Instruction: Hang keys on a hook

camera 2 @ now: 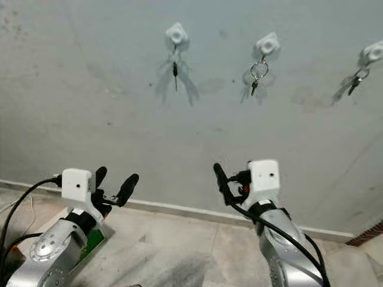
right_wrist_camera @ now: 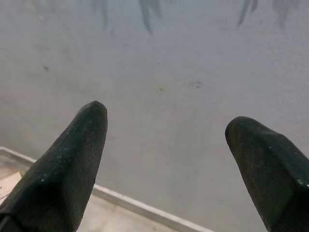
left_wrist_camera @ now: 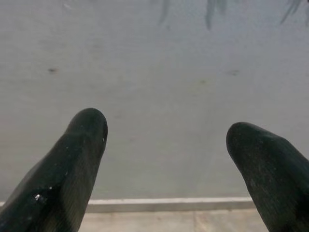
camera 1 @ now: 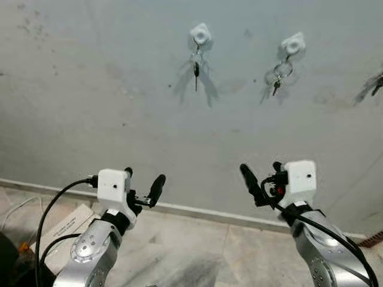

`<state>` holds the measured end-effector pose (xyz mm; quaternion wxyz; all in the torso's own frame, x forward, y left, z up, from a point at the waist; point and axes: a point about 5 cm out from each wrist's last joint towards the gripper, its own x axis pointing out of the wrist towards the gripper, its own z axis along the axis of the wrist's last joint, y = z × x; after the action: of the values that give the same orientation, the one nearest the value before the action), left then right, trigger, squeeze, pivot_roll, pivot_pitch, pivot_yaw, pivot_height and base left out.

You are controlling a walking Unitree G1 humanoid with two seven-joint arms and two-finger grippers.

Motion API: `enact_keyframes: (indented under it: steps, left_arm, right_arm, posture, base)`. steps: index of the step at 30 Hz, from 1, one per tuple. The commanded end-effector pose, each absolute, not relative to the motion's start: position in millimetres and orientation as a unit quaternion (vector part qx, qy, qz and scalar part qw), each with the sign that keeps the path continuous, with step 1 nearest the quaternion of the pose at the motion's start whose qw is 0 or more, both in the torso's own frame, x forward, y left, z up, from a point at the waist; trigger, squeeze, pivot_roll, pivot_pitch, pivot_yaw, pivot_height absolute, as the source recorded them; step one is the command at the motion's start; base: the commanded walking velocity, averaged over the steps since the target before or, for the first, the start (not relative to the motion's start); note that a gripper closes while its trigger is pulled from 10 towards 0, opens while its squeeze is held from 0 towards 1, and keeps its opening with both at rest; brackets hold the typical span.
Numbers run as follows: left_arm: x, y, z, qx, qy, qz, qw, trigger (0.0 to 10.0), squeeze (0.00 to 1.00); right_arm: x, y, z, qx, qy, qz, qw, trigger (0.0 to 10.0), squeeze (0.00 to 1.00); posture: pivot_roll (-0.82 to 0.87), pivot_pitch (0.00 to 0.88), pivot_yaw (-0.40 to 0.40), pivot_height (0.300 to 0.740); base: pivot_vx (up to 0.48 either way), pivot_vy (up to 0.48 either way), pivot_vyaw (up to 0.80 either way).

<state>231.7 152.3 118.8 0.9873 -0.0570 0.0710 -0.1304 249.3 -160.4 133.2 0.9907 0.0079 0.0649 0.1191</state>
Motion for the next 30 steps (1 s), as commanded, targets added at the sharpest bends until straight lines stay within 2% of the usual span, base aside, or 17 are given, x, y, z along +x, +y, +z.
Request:
enact_keyframes:
  steps: [1,15,30]
  left_arm:
    - [230.8,150.6,115.3,-0.059,0.080,-0.132,0.986,10.0,0.00]
    - [233.8,149.7,116.8,-0.058,0.075,-0.134,0.986,10.0,0.00]
    - [237.6,148.4,117.0,-0.055,0.070,-0.136,0.987,10.0,0.00]
  right_arm:
    - [250.0,-163.5,132.9,0.005,0.068,0.115,0.991,10.0,0.00]
    - [251.8,-164.5,134.2,0.003,0.067,0.111,0.992,10.0,0.00]
    - [253.3,-165.2,136.8,0.002,0.061,0.110,0.992,10.0,0.00]
  posture:
    - [0.02,0.037,0.023,0.740]
    - [0.01,0.048,0.023,0.740]
    - [0.00,0.048,0.026,0.740]
  base:
    - [-0.281,0.000,0.00]
    - [-0.284,0.000,0.00]
    - [0.000,0.000,0.00]
